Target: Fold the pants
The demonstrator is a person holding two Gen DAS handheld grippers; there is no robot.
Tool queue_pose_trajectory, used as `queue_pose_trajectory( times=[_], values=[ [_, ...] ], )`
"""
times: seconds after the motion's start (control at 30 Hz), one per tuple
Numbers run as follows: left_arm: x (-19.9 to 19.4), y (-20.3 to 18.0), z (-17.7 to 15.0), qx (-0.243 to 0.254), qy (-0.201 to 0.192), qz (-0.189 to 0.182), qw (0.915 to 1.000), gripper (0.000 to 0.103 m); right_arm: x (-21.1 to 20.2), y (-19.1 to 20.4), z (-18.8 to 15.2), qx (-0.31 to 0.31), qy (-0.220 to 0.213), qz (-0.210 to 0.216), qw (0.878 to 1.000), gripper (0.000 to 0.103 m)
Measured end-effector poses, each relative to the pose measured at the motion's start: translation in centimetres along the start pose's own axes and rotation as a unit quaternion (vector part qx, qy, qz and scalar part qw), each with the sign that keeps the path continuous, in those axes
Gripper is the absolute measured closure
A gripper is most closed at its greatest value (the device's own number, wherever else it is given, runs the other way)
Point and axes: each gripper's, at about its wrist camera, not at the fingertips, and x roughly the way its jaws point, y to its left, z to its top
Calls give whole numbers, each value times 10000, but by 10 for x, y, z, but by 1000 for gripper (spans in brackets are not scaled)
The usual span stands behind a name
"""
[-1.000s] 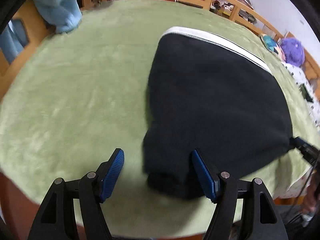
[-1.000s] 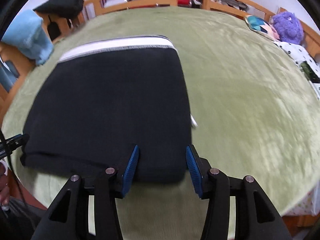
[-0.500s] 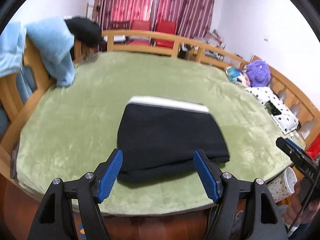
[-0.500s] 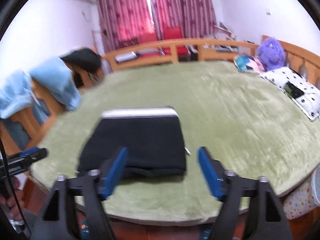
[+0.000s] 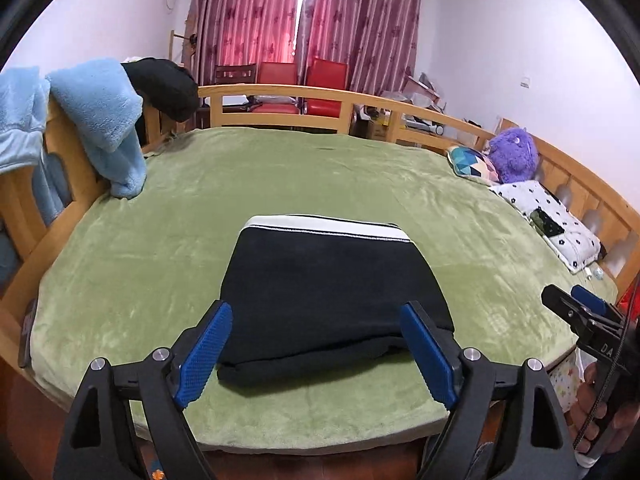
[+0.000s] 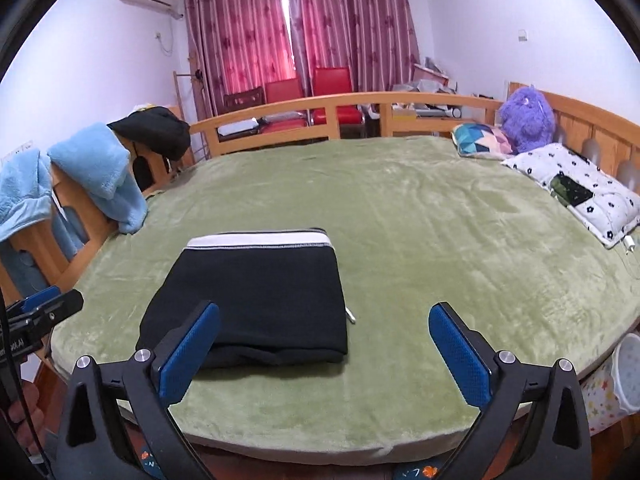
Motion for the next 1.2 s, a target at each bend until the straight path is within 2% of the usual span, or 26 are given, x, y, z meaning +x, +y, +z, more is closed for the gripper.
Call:
queue_pose_trajectory(
  times=[0.13, 0.67, 1.2],
  values=[
    [-1, 0, -1, -11, 9, 87, 10000, 18, 7, 0, -3, -121, 130, -52, 9998, 1],
    [-6, 4, -1, -33, -15, 285, 9996, 17, 10, 12, -9, -174, 192, -2, 9997, 1],
    [-7, 0, -4, -23, -16, 242, 9997, 17, 10, 8, -9, 1, 155, -79, 9998, 1]
  ],
)
